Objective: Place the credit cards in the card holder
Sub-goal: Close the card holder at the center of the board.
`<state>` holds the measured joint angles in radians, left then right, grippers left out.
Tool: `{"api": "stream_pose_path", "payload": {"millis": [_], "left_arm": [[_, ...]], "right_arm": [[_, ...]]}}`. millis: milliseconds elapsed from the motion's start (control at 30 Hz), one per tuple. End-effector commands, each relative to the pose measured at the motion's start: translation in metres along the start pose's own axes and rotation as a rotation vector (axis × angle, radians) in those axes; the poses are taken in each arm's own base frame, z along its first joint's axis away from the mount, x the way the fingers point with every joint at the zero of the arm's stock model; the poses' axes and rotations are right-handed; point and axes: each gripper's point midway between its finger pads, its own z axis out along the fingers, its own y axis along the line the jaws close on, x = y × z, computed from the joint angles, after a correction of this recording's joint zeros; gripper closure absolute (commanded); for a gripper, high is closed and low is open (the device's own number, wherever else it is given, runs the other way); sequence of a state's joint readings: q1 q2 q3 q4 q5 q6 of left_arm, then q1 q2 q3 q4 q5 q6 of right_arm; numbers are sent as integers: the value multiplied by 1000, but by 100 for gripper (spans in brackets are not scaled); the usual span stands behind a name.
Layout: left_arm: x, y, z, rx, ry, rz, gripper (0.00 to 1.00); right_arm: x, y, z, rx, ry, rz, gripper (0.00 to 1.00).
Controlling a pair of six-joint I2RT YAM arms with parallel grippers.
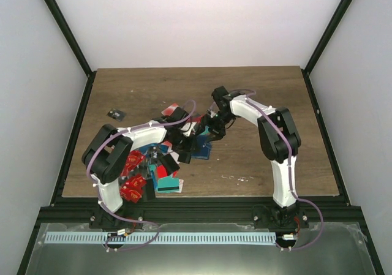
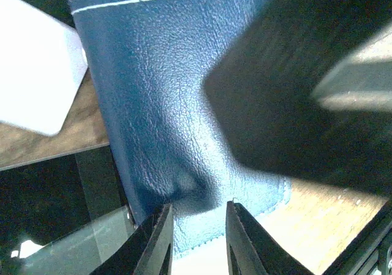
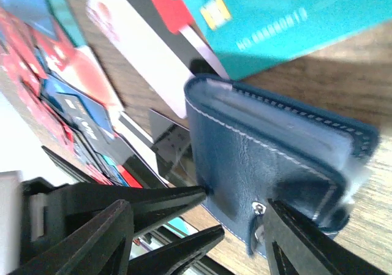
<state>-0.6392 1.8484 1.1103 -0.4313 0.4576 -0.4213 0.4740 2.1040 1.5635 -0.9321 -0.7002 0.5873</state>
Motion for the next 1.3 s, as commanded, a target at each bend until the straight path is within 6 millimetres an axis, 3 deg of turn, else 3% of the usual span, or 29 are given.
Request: {"api": "stream_pose_path", "payload": {"millis": [0, 200, 433, 633, 833, 1000, 1267], "left_arm": [[26, 13, -10, -53, 92, -47, 73], [11, 0, -27, -43, 63, -24, 72], [-9, -20, -45, -10, 19, 18, 66], [-17, -28, -42, 6, 30, 31, 65], [-22, -39, -30, 35, 54, 37, 63], [-25, -48, -19, 39, 69, 45, 61], [-32, -43, -3, -31, 72, 33, 64]], "right_arm": [[-15, 35, -37, -107, -133, -114, 39], [-9, 46, -55, -180, -142, -133, 38], [-16, 28, -66, -164, -210, -144, 42], [-13, 31, -51, -251, -167, -209, 64], [-11, 15, -26, -277, -116, -209, 80], [-14, -2, -8, -256, -90, -197, 84], [-12, -22, 10, -229, -62, -173, 88]]}}
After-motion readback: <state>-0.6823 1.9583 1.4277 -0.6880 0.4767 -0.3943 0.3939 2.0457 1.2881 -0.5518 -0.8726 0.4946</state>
